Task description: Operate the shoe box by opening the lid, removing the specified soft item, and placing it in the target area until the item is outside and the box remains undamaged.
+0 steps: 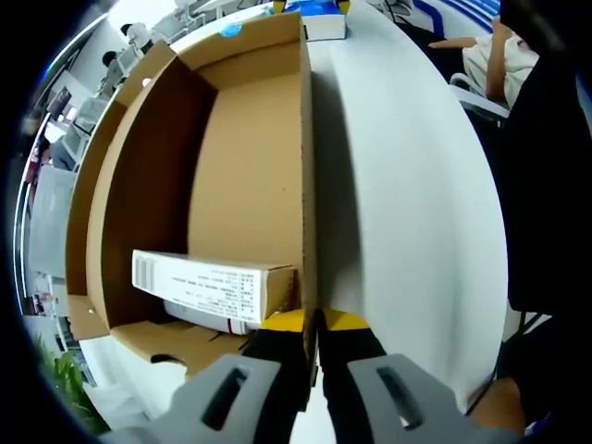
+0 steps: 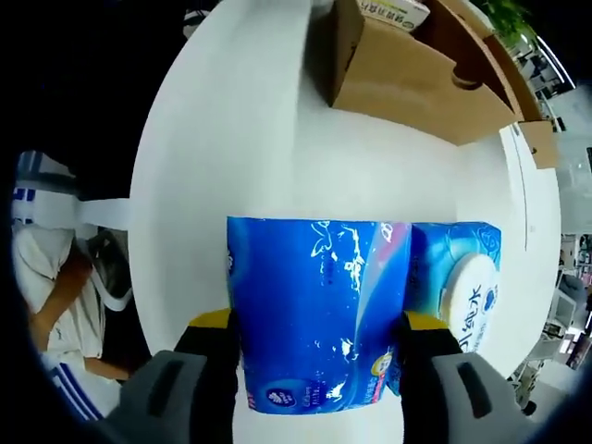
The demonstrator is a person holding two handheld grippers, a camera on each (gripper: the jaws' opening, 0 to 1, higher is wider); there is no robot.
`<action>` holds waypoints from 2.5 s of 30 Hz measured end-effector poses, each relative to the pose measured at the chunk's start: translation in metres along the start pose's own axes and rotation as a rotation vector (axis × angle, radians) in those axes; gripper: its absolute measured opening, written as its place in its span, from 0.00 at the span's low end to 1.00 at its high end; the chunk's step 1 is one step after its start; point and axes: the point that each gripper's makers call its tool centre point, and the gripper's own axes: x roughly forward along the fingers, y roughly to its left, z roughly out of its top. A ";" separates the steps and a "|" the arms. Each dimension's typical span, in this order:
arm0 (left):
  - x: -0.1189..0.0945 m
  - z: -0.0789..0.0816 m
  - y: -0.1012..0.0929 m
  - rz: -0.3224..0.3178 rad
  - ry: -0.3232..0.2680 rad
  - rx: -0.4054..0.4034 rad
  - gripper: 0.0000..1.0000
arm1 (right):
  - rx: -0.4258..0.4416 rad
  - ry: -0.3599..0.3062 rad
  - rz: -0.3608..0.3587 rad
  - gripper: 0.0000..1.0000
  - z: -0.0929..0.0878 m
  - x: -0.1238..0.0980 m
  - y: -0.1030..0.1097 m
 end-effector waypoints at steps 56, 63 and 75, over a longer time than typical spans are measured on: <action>-0.002 0.002 -0.001 -0.020 -0.037 0.010 0.02 | 0.194 -0.237 -0.300 0.62 0.031 -0.089 -0.024; -0.002 0.002 -0.002 -0.022 -0.035 0.017 0.02 | 0.137 -0.273 -0.321 0.62 0.056 -0.104 -0.037; -0.002 0.002 -0.002 -0.030 -0.056 0.013 0.02 | -0.401 -0.440 -0.286 0.62 0.285 -0.120 -0.132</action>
